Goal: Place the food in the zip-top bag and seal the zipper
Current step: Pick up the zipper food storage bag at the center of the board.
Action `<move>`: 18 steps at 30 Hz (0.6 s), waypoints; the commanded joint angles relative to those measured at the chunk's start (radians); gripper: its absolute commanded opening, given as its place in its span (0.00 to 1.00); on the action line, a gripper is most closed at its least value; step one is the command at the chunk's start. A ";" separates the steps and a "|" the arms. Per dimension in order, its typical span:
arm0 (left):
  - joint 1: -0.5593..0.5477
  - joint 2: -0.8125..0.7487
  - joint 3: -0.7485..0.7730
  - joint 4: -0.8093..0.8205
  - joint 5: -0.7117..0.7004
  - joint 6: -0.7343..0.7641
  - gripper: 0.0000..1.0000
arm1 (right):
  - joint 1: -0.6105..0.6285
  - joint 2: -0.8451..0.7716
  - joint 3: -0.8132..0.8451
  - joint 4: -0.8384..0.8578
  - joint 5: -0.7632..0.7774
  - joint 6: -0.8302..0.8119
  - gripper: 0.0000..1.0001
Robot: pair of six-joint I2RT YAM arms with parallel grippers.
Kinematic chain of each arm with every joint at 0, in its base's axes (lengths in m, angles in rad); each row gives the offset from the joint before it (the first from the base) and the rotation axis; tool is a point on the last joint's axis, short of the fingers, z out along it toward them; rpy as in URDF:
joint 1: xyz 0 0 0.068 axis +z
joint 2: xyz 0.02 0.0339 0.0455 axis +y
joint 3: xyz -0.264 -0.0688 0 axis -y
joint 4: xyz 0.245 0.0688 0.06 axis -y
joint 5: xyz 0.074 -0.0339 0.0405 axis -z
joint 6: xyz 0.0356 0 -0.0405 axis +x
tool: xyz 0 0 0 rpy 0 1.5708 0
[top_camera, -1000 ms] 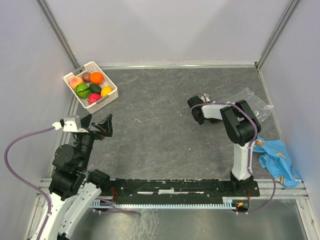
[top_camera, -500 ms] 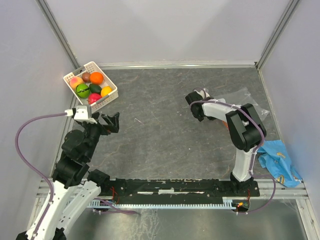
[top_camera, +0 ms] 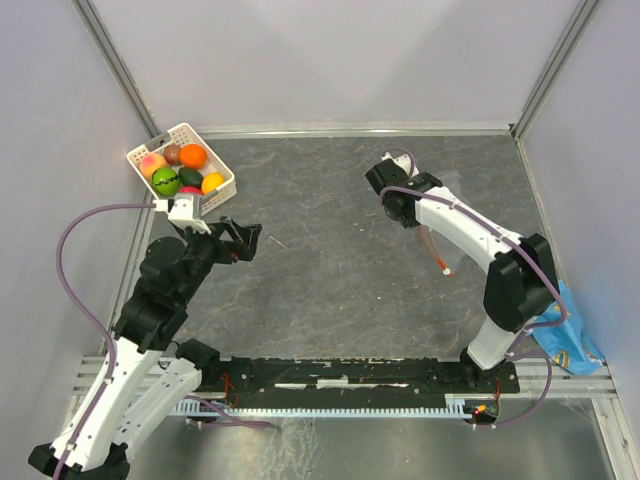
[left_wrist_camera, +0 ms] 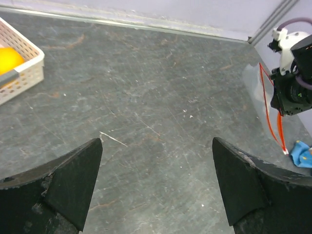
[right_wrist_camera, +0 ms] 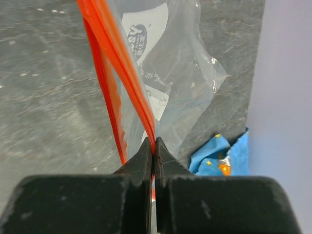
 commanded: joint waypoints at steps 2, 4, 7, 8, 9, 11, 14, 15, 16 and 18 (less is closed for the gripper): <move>-0.005 0.041 0.000 0.069 0.123 -0.112 0.98 | 0.042 -0.124 0.047 -0.060 -0.155 0.106 0.02; -0.006 0.062 -0.017 0.103 0.159 -0.149 0.97 | 0.050 -0.170 0.031 -0.035 -0.209 0.113 0.01; -0.005 0.088 -0.051 0.171 0.202 -0.209 0.96 | 0.058 -0.222 0.018 -0.009 -0.257 0.123 0.02; -0.005 0.096 -0.063 0.197 0.217 -0.230 0.96 | 0.060 -0.241 0.011 0.001 -0.270 0.128 0.02; -0.006 0.107 -0.073 0.220 0.231 -0.252 0.96 | 0.063 -0.261 -0.001 0.015 -0.288 0.132 0.02; -0.010 0.133 -0.090 0.261 0.246 -0.272 0.95 | 0.069 -0.305 -0.038 0.054 -0.357 0.140 0.02; -0.029 0.183 -0.098 0.294 0.226 -0.282 0.95 | 0.076 -0.360 -0.104 0.119 -0.429 0.160 0.02; -0.041 0.208 -0.100 0.320 0.225 -0.288 0.95 | 0.079 -0.371 -0.123 0.135 -0.448 0.169 0.02; -0.064 0.238 -0.101 0.350 0.221 -0.293 0.95 | 0.081 -0.377 -0.132 0.148 -0.470 0.171 0.02; -0.114 0.287 -0.089 0.381 0.195 -0.295 0.95 | 0.086 -0.390 -0.146 0.165 -0.500 0.179 0.02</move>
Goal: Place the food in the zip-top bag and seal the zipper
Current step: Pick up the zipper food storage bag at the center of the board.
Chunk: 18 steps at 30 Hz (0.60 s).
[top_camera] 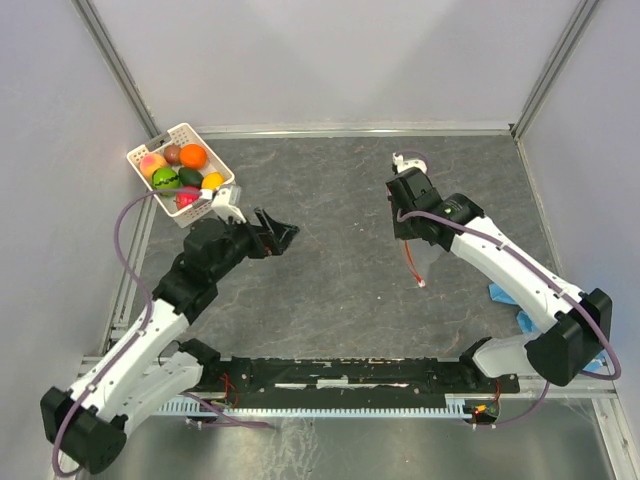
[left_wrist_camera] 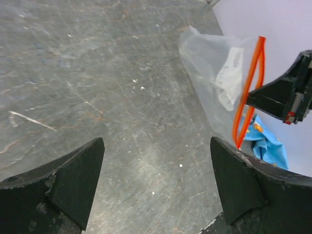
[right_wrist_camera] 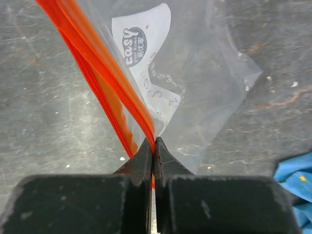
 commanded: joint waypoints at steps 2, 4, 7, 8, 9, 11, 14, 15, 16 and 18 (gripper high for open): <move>-0.125 0.114 0.040 0.160 -0.040 -0.047 0.95 | 0.016 -0.039 -0.035 0.114 -0.117 0.044 0.02; -0.182 0.161 0.060 0.174 -0.089 -0.035 0.94 | 0.016 -0.040 -0.036 0.136 -0.130 0.052 0.02; -0.250 0.207 0.065 0.220 -0.144 -0.028 0.94 | 0.018 -0.027 -0.018 0.152 -0.142 0.058 0.01; -0.264 0.226 0.065 0.239 -0.157 -0.027 0.94 | 0.017 -0.019 -0.008 0.152 -0.149 0.057 0.02; -0.277 0.242 0.064 0.256 -0.170 -0.026 0.94 | 0.018 -0.013 -0.001 0.152 -0.154 0.057 0.02; -0.306 0.275 0.060 0.308 -0.196 -0.025 0.94 | 0.017 0.000 0.012 0.160 -0.167 0.058 0.02; -0.354 0.333 0.048 0.394 -0.228 -0.024 0.92 | 0.017 0.013 0.027 0.168 -0.177 0.062 0.02; -0.366 0.352 0.045 0.423 -0.242 -0.021 0.91 | 0.018 0.015 0.027 0.172 -0.177 0.066 0.02; -0.374 0.375 0.046 0.444 -0.252 -0.020 0.91 | 0.018 0.016 0.027 0.177 -0.177 0.070 0.02; -0.386 0.417 0.059 0.471 -0.262 -0.012 0.90 | 0.018 0.020 0.024 0.184 -0.179 0.075 0.02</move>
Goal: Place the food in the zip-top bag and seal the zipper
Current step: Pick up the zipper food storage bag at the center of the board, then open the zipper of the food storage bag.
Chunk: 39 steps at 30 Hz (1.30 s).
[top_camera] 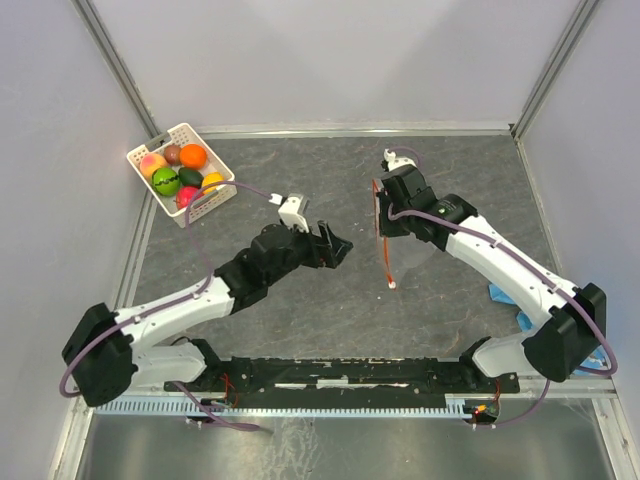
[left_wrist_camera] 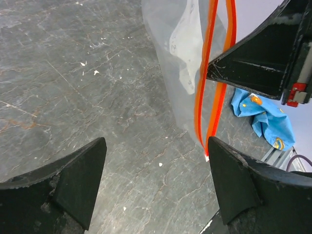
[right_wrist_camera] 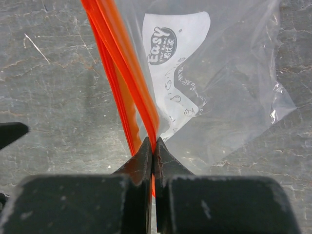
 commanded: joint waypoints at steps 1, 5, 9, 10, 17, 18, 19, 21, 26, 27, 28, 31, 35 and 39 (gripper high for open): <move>-0.032 0.078 0.048 0.179 -0.072 0.006 0.89 | 0.004 0.002 0.043 0.061 -0.013 0.024 0.02; -0.043 0.158 0.065 0.272 -0.062 0.014 0.87 | 0.004 -0.004 0.024 0.090 -0.008 0.029 0.02; -0.050 0.223 0.079 0.321 -0.070 0.026 0.83 | 0.004 0.016 0.032 0.102 -0.022 0.031 0.02; -0.049 0.234 0.078 0.334 -0.071 0.030 0.83 | 0.004 0.018 0.031 0.109 -0.029 0.033 0.02; -0.063 0.292 0.072 0.420 -0.055 0.036 0.76 | 0.004 0.042 0.034 0.154 -0.067 0.029 0.02; -0.066 0.305 0.072 0.430 -0.055 0.035 0.75 | 0.004 0.044 0.033 0.157 -0.068 0.026 0.02; -0.069 0.319 0.073 0.439 -0.054 0.035 0.73 | 0.004 0.046 0.032 0.159 -0.070 0.023 0.02; -0.075 0.345 0.076 0.447 -0.059 0.037 0.68 | 0.004 0.048 0.028 0.161 -0.069 0.020 0.02; -0.079 0.393 0.081 0.452 -0.078 0.029 0.49 | 0.004 0.030 -0.004 0.176 -0.075 0.026 0.02; -0.079 0.393 0.078 0.452 -0.081 0.028 0.47 | 0.004 0.025 -0.011 0.179 -0.077 0.028 0.02; -0.079 0.391 0.072 0.452 -0.086 0.027 0.47 | 0.004 0.021 -0.017 0.182 -0.077 0.029 0.02; -0.079 0.373 0.052 0.460 -0.104 0.031 0.45 | 0.004 0.015 -0.028 0.183 -0.079 0.030 0.02; -0.082 0.371 0.048 0.460 -0.108 0.035 0.40 | 0.004 0.013 -0.044 0.199 -0.098 0.031 0.02; -0.086 0.397 0.051 0.462 -0.112 0.029 0.35 | 0.003 0.013 -0.054 0.215 -0.122 0.032 0.02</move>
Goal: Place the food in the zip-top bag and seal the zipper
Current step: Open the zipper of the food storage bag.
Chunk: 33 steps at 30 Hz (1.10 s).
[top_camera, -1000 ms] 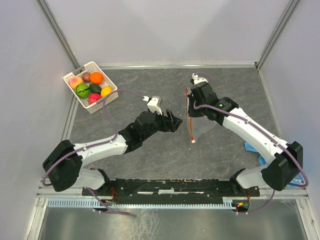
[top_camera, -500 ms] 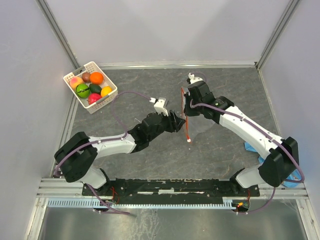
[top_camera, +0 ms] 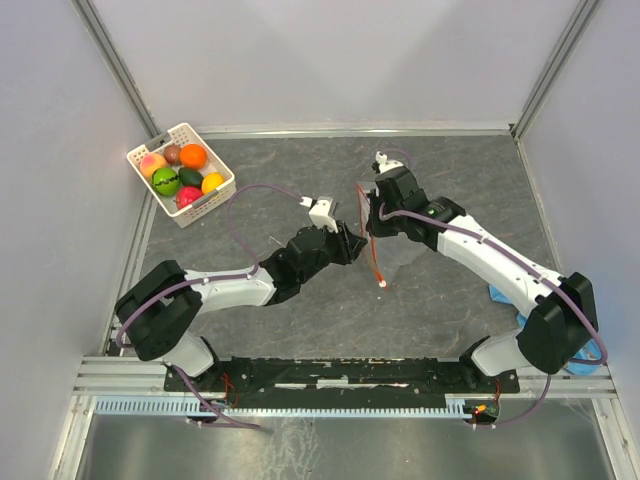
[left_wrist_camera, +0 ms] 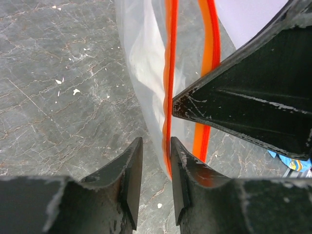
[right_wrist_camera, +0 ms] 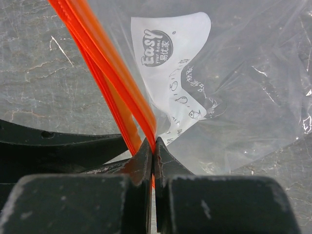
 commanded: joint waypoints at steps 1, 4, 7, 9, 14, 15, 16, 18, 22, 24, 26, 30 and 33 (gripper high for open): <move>-0.012 0.008 0.008 0.069 -0.034 0.026 0.33 | 0.003 -0.039 -0.008 0.068 -0.028 0.010 0.02; -0.016 0.032 0.008 0.081 -0.037 0.019 0.28 | 0.004 -0.039 -0.019 0.082 -0.025 0.009 0.02; -0.021 0.043 0.005 0.087 -0.039 0.008 0.23 | 0.004 -0.038 -0.029 0.098 -0.027 0.012 0.02; -0.021 0.037 -0.001 0.089 -0.044 0.000 0.14 | 0.004 -0.037 -0.038 0.109 -0.031 0.014 0.04; -0.021 -0.027 -0.013 0.044 -0.058 -0.036 0.03 | 0.005 -0.067 -0.077 0.136 -0.036 0.005 0.14; -0.021 -0.038 -0.007 0.017 -0.071 -0.050 0.03 | 0.006 -0.084 -0.089 0.144 -0.036 0.003 0.16; -0.021 -0.050 0.000 -0.010 -0.084 -0.070 0.03 | 0.008 -0.100 -0.103 0.153 -0.035 0.000 0.18; -0.022 -0.067 0.007 -0.044 -0.105 -0.117 0.03 | 0.016 -0.134 -0.124 0.164 -0.030 -0.015 0.24; -0.021 -0.092 0.048 -0.128 -0.118 -0.181 0.03 | 0.031 -0.204 -0.145 0.166 0.031 -0.047 0.34; -0.020 -0.099 0.087 -0.209 -0.131 -0.223 0.03 | 0.035 -0.231 -0.170 0.193 0.048 -0.049 0.37; -0.021 -0.104 0.115 -0.268 -0.122 -0.241 0.03 | 0.038 -0.255 -0.196 0.230 0.057 -0.043 0.40; -0.021 -0.133 0.122 -0.282 -0.116 -0.257 0.03 | 0.047 -0.269 -0.207 0.275 0.046 -0.034 0.45; -0.021 -0.160 0.118 -0.287 -0.133 -0.260 0.03 | 0.058 -0.260 -0.194 0.276 0.039 -0.049 0.48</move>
